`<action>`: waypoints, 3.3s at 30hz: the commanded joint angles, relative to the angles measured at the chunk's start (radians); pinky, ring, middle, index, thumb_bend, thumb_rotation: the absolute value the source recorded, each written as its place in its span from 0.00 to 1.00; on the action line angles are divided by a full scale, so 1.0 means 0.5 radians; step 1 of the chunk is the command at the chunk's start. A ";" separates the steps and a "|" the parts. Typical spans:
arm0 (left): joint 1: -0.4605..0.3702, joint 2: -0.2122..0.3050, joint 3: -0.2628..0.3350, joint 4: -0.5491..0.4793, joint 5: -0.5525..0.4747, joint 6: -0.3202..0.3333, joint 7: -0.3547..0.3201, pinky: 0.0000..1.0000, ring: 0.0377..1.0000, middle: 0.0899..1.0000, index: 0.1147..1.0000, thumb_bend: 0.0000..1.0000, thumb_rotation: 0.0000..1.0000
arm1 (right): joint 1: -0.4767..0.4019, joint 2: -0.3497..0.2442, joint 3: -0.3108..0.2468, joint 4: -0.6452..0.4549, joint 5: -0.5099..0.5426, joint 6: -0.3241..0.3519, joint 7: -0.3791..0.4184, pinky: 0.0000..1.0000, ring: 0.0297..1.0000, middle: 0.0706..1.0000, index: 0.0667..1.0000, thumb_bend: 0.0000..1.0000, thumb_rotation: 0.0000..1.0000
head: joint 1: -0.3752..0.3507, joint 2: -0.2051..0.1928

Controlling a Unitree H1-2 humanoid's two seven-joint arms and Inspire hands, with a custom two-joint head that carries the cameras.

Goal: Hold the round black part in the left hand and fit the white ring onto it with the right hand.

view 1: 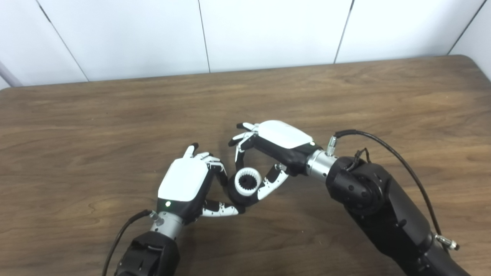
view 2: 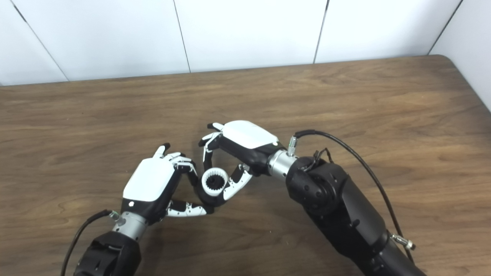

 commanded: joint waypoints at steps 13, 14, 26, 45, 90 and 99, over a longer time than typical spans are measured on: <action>0.014 0.007 -0.032 0.014 0.043 -0.016 -0.054 1.00 0.84 0.72 0.42 0.52 0.06 | -0.022 0.002 -0.033 0.061 -0.002 -0.060 -0.074 0.95 0.98 0.83 0.45 0.52 0.14 | -0.001 0.006; 0.014 0.006 -0.031 0.012 0.042 -0.015 -0.057 1.00 0.84 0.71 0.42 0.52 0.06 | -0.022 0.001 -0.034 0.065 -0.002 -0.064 -0.078 0.95 0.98 0.83 0.45 0.52 0.14 | -0.001 0.006; 0.010 -0.005 -0.036 0.014 0.041 -0.017 -0.052 1.00 0.84 0.71 0.42 0.52 0.06 | -0.020 0.025 -0.037 0.101 -0.033 -0.035 -0.096 0.89 0.96 0.82 0.45 0.52 0.14 | 0.003 0.014; -0.010 -0.020 -0.045 0.002 0.064 -0.012 -0.078 1.00 0.85 0.72 0.42 0.52 0.06 | -0.041 0.058 -0.050 0.160 -0.030 -0.047 -0.103 0.88 0.95 0.80 0.45 0.52 0.14 | 0.006 0.027; -0.028 -0.037 -0.023 -0.008 0.060 -0.007 -0.068 0.99 0.84 0.72 0.43 0.52 0.08 | -0.086 0.008 -0.050 0.116 -0.026 0.041 0.114 0.94 0.99 0.87 0.65 0.96 0.37 | 0.022 0.013; 0.012 -0.039 0.035 -0.124 0.012 0.005 -0.075 1.00 0.83 0.71 0.58 0.82 0.21 | -0.105 0.006 -0.135 0.053 0.044 0.068 0.091 0.92 0.98 0.86 0.68 0.98 0.35 | 0.029 0.007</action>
